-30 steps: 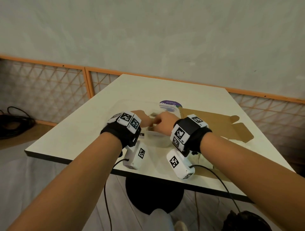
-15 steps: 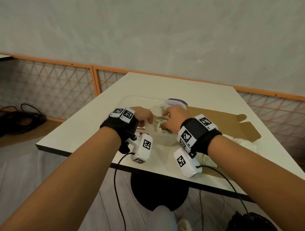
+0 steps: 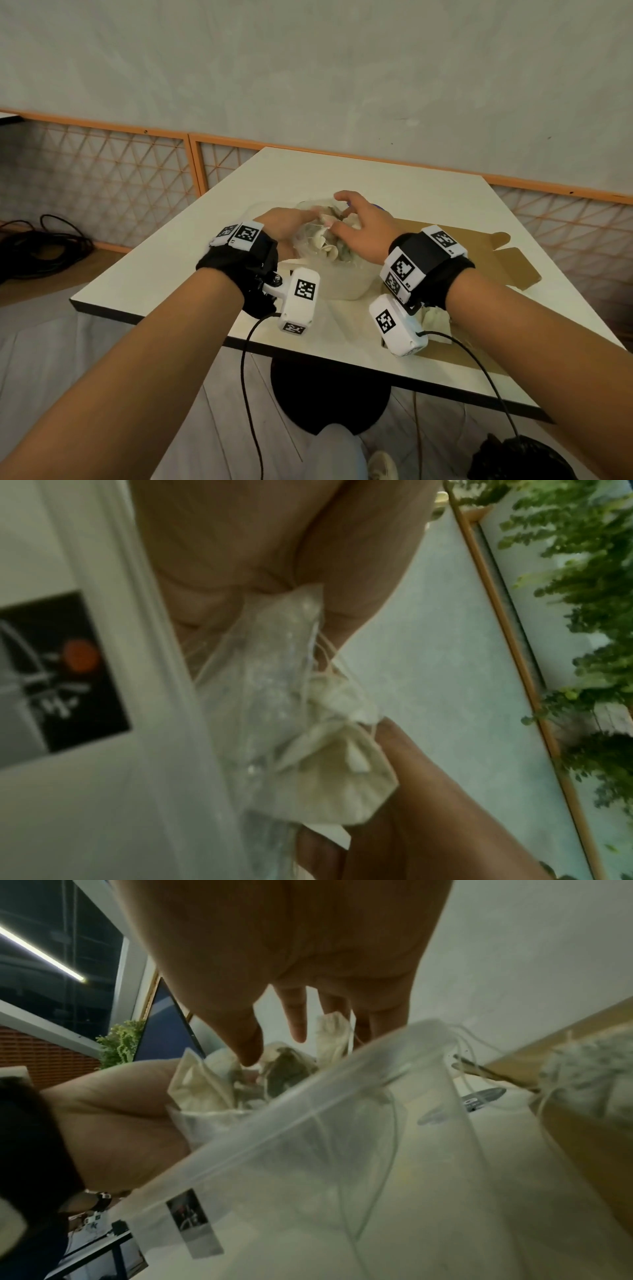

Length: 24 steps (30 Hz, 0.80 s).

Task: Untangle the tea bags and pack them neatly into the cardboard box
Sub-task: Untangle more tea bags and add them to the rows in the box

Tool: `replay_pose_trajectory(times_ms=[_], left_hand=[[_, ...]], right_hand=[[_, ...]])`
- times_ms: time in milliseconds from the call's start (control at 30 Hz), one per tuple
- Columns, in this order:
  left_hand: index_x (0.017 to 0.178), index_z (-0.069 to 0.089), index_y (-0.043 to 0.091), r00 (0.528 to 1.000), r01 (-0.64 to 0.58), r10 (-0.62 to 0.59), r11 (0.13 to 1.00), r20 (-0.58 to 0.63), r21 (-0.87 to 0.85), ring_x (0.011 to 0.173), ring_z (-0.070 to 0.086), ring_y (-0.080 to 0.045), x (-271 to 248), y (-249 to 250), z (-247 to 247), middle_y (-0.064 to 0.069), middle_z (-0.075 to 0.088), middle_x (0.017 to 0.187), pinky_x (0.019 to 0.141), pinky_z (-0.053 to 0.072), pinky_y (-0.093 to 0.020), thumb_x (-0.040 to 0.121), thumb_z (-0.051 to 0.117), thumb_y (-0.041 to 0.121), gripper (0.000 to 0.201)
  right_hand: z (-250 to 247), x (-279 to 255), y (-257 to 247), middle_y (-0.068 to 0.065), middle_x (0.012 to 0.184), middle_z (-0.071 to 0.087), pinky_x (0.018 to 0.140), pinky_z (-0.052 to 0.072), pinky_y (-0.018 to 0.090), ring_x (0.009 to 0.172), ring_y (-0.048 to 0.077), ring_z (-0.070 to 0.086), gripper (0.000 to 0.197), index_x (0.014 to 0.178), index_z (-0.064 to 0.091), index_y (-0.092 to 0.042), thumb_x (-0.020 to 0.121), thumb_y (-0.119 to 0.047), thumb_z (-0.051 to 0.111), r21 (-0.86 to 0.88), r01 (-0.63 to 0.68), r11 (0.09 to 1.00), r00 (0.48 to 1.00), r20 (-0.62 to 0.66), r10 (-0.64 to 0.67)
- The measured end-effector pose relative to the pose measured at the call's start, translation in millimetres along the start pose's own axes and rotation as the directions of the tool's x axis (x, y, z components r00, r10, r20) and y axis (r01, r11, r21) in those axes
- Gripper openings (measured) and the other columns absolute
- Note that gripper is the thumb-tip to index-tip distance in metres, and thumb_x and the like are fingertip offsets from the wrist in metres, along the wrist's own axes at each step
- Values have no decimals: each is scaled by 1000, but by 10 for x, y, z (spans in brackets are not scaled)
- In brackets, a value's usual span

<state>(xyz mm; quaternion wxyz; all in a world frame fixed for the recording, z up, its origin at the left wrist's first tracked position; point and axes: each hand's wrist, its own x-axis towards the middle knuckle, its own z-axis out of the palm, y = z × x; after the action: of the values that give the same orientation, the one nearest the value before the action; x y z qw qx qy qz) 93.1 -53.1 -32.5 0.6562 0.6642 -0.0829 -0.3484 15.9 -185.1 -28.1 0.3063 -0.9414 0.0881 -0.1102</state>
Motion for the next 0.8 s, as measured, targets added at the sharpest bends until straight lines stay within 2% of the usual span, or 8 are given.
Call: replay_pose_trajectory(times_ms=[100, 200, 300, 367, 500, 600, 700, 800], left_hand=[[122, 57, 6, 1000, 17, -17, 989, 3, -149, 96, 61, -30, 54, -50, -40, -16, 64, 113, 93, 46, -44, 99, 47, 27, 32], [106, 60, 7, 996, 83, -77, 954, 34, -289, 80, 62, -27, 45, -62, -40, -13, 69, 85, 77, 49, -40, 100, 45, 32, 30], [116, 57, 8, 995, 92, -77, 939, 57, -331, 90, 63, -32, 24, -57, -54, -17, 67, 101, 81, 49, -46, 100, 43, 35, 34], [113, 58, 2, 994, 100, -78, 919, 73, -381, 88, 65, -35, 13, -47, -65, -21, 69, 98, 76, 48, -49, 101, 41, 36, 39], [115, 57, -1, 981, 157, -91, 889, 170, -431, 88, 67, -37, 12, -27, -83, -24, 70, 100, 76, 47, -51, 101, 36, 43, 51], [110, 57, -2, 978, 176, -106, 880, 179, -441, 89, 65, -38, 39, -14, -92, -26, 70, 98, 77, 46, -51, 101, 34, 45, 53], [117, 56, 0, 983, 161, -108, 899, 149, -408, 97, 63, -37, 85, -22, -68, -23, 67, 108, 78, 48, -49, 100, 33, 48, 56], [118, 54, 0, 984, 163, -119, 892, 129, -422, 90, 63, -36, 108, -31, -30, -23, 69, 96, 70, 47, -46, 102, 28, 47, 56]], right_hand=[[-11, 34, -35, 3, 130, 53, 83, 30, 18, 119, 20, 49, 49, 135, 41, -26, 90, -41, 53, -17, 20, 1000, 1000, 15, -20], [-9, 80, -43, 2, 126, 57, 80, 32, 14, 115, 18, 52, 43, 129, 50, -23, 88, -32, 60, -30, 39, 999, 999, 4, -39], [-47, 121, -67, -1, 108, 60, 81, 34, 15, 102, 13, 54, 34, 119, 60, -23, 86, -28, 64, -1, 35, 999, 999, -13, -35], [-71, 156, -69, -3, 97, 59, 80, 38, 17, 92, 10, 52, 25, 112, 66, -21, 87, -22, 62, 17, 26, 1000, 999, -43, -25], [-116, 232, -21, 6, 98, 70, 76, 50, 23, 81, 14, 60, 21, 99, 73, -15, 85, -5, 59, 159, -41, 986, 988, -140, 64], [-129, 238, 1, 2, 97, 70, 75, 45, 21, 89, 15, 63, 16, 97, 72, -18, 81, -18, 68, 171, -44, 984, 992, -108, 63], [-114, 210, -27, -3, 99, 60, 72, 39, 22, 91, 14, 56, 39, 110, 63, -24, 74, -36, 74, 75, -34, 997, 999, -25, 36], [-104, 212, -56, -1, 105, 58, 79, 39, 22, 97, 16, 54, 45, 119, 59, -25, 77, -33, 73, 9, 0, 1000, 1000, -17, 0]])
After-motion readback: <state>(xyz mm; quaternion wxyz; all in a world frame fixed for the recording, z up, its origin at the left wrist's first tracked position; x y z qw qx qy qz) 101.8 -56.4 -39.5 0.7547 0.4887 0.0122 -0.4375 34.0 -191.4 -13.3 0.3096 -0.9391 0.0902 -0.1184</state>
